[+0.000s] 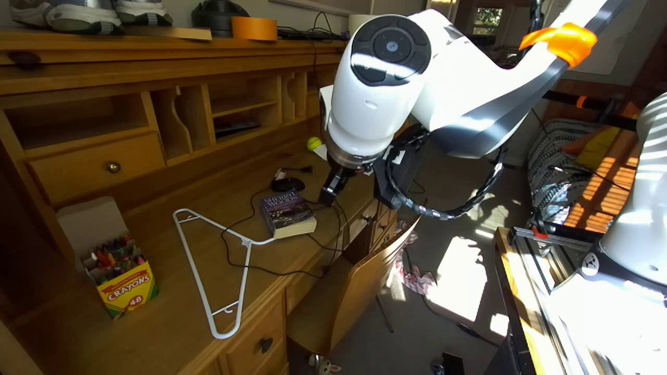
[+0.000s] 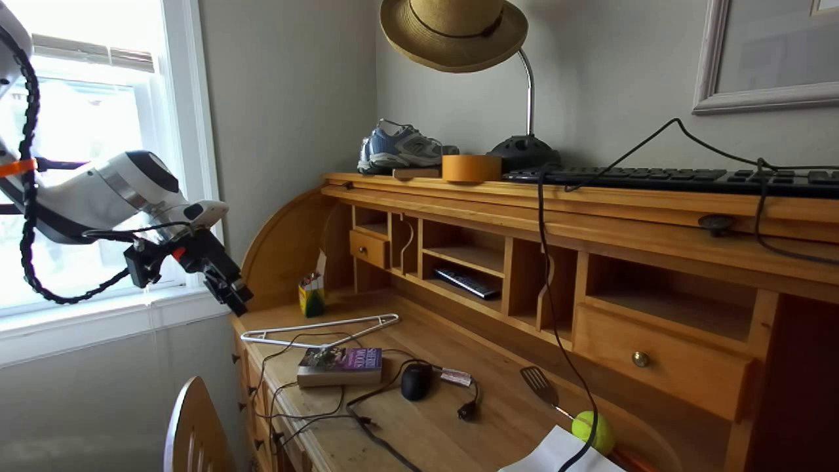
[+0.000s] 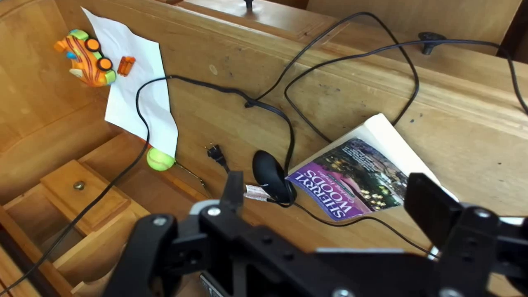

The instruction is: Pick up the book and put it on top of the shelf

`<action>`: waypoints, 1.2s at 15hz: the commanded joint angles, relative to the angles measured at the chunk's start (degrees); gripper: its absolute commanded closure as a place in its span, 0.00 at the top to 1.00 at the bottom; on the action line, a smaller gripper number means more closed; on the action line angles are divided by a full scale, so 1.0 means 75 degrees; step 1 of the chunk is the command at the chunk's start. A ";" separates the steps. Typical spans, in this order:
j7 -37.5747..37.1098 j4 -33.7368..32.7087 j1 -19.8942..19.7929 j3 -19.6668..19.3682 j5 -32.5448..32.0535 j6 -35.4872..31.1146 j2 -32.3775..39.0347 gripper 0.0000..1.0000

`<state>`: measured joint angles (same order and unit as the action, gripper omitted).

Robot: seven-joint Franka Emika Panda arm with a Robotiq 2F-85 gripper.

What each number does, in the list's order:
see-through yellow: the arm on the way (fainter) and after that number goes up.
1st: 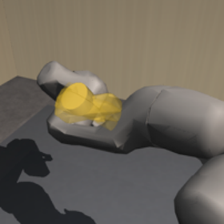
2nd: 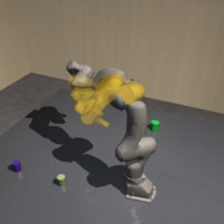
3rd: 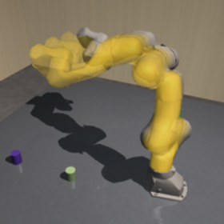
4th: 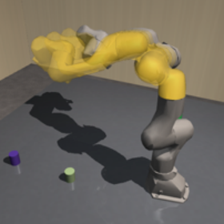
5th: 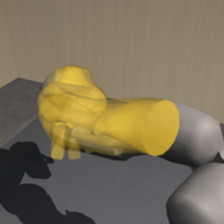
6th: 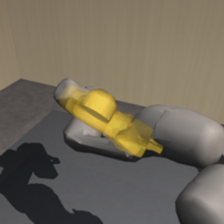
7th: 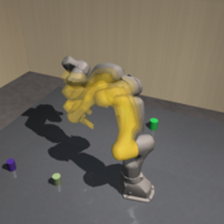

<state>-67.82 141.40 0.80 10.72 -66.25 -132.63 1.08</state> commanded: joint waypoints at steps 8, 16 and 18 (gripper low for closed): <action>-0.1101 -0.0955 0.0581 -0.0465 -0.3032 0.0661 0.2030 1.00; -0.1228 -0.1101 0.0488 -0.0404 -0.2952 0.0492 0.2278 1.00; -0.1024 -0.1261 0.0482 -0.0417 -0.2969 0.0435 0.2494 1.00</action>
<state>-76.72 133.15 4.08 8.01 -88.38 -129.00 18.23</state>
